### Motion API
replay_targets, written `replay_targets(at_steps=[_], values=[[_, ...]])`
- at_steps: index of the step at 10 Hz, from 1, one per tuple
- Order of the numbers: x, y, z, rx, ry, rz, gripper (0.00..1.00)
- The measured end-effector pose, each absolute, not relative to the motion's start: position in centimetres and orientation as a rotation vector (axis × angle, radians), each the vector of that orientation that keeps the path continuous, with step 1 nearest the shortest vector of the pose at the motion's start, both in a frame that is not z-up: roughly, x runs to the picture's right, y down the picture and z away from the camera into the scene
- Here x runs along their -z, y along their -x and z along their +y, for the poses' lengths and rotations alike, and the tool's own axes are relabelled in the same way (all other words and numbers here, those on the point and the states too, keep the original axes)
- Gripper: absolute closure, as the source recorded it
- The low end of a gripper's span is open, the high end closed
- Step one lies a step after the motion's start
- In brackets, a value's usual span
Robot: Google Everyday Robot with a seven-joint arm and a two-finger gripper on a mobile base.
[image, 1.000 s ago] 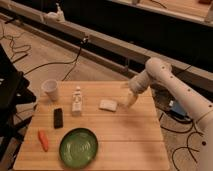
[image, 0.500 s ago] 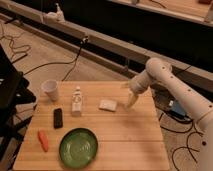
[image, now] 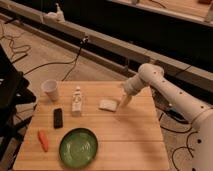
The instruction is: Place the white sponge in the ceramic cup
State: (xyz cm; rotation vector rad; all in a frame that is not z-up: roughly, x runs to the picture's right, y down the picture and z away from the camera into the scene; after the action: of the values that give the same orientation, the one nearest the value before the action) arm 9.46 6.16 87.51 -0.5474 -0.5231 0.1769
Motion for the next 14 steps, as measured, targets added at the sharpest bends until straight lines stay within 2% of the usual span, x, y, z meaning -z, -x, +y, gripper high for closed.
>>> replay_targets(at_steps=[4, 7, 10, 14], values=[[-91.7, -6.3, 9.7, -0.179, 0.610, -0.536, 0.20], [-93.9, -5.1, 10.0, -0.197, 0.609, -0.551, 0.22], [-94.8, -5.1, 9.3, -0.208, 0.574, -0.566, 0.48], [-94.3, -5.4, 8.6, -0.195, 0.539, -0.578, 0.90]])
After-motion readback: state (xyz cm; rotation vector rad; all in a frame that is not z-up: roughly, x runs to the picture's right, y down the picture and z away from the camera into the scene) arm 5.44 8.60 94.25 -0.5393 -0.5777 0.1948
